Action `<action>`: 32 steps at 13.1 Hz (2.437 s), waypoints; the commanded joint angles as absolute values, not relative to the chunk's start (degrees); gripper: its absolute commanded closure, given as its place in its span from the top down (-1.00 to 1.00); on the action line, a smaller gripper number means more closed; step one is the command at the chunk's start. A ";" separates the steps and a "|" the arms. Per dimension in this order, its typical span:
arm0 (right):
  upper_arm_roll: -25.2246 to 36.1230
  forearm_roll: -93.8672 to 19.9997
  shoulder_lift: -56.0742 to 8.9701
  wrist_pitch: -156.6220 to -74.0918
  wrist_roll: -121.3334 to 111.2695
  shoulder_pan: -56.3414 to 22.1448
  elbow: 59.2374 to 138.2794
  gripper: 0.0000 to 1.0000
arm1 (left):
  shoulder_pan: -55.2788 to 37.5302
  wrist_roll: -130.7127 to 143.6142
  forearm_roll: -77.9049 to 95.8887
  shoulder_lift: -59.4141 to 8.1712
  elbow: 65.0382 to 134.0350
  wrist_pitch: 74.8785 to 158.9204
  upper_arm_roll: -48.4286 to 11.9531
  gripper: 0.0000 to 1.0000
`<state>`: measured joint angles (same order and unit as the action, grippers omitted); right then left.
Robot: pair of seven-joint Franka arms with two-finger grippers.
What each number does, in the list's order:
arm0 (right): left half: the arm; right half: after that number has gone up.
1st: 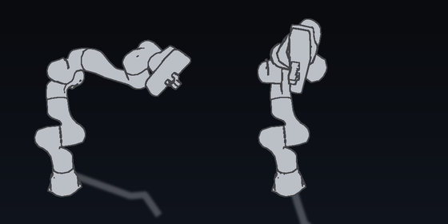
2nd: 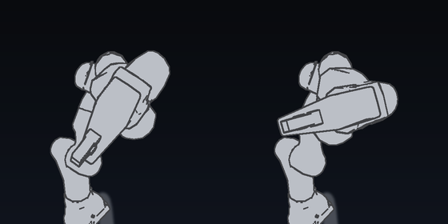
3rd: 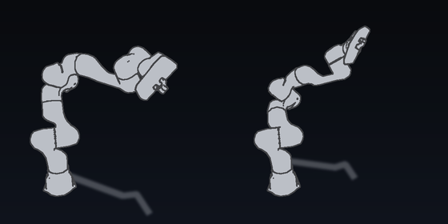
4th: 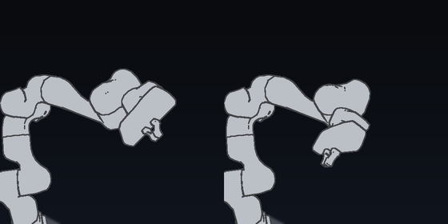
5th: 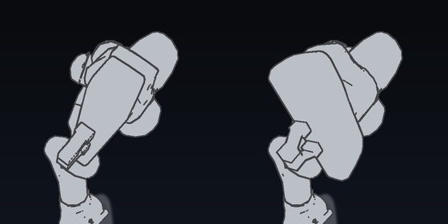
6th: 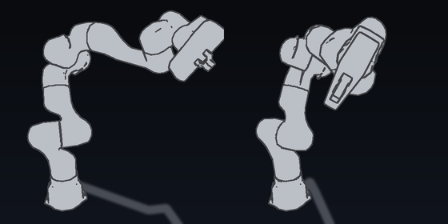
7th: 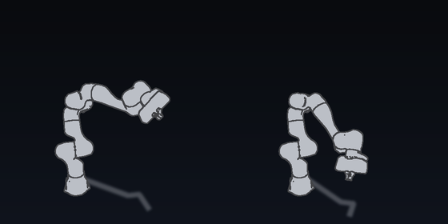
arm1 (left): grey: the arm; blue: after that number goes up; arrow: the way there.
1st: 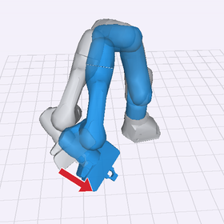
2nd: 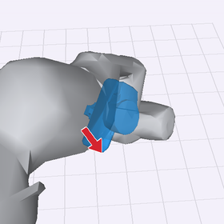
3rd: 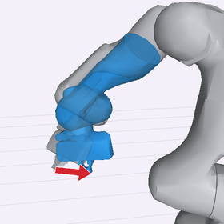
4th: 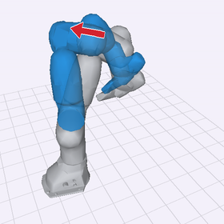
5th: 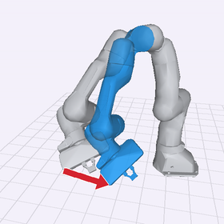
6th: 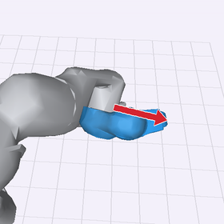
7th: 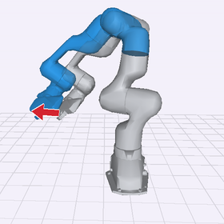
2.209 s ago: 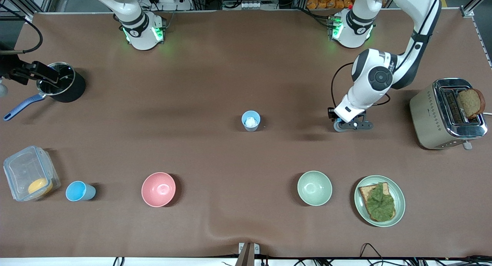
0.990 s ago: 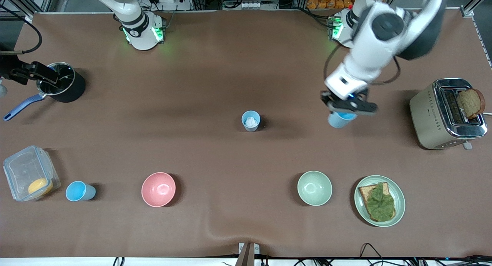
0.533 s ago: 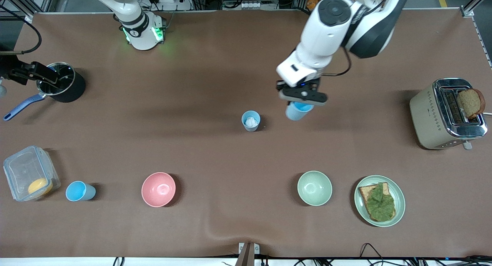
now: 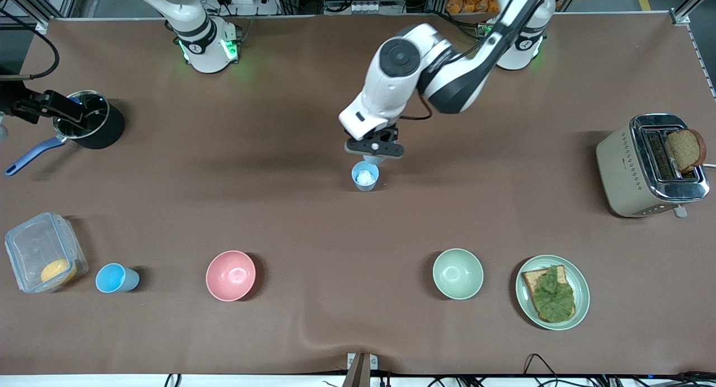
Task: Stack blue cups with both arms
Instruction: 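Lift the blue cup with the left gripper over the center cup, then lower the held cup into the center cup and open the left gripper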
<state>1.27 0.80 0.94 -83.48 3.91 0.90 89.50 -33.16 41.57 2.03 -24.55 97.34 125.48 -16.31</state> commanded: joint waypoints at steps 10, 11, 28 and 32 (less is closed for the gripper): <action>0.62 1.41 0.44 -82.71 3.87 1.93 88.59 1.00 | -39.46 45.26 -0.18 -30.94 91.93 129.02 -10.28 -1.00; 0.62 1.41 0.44 -82.71 3.87 1.93 88.59 1.00 | -39.46 45.61 -0.18 -30.94 91.85 129.11 -10.28 -1.00; 0.62 1.41 0.44 -82.44 3.87 2.20 88.68 1.00 | -39.99 46.41 -1.41 -31.55 91.32 129.20 -9.32 -0.52; 0.62 1.41 0.44 -82.44 3.87 2.20 88.77 1.00 | -37.54 45.53 -1.76 -26.48 93.85 129.03 -6.68 1.00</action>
